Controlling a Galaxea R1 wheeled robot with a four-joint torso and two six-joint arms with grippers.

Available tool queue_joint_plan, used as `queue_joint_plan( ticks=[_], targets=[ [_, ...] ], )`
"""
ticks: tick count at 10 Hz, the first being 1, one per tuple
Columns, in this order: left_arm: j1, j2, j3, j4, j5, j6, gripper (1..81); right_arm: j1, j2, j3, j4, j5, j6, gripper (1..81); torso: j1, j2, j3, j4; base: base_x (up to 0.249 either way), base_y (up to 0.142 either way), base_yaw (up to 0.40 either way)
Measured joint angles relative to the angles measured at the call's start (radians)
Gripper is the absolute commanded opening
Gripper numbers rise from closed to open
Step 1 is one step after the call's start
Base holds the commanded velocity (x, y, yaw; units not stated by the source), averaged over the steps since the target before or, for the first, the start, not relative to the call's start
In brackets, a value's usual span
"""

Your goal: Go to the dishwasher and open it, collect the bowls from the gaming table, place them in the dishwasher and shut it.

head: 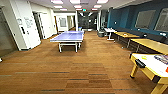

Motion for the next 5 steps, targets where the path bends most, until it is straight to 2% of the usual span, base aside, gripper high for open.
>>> queue_joint_plan(
  ticks=[2, 5],
  targets=[
    [0.000, 0.000, 0.000, 0.000, 0.001, 0.000, 81.1, 0.000, 0.000, -0.001, 0.000, 0.000, 0.000, 81.1, 0.000, 0.000, 0.000, 0.000, 0.000, 0.000, -0.248],
    [0.000, 0.000, 0.000, 0.000, 0.000, 0.000, 81.1, 0.001, 0.000, -0.001, 0.000, 0.000, 0.000, 81.1, 0.000, 0.000, 0.000, 0.000, 0.000, 0.000, -0.362]
  ],
)
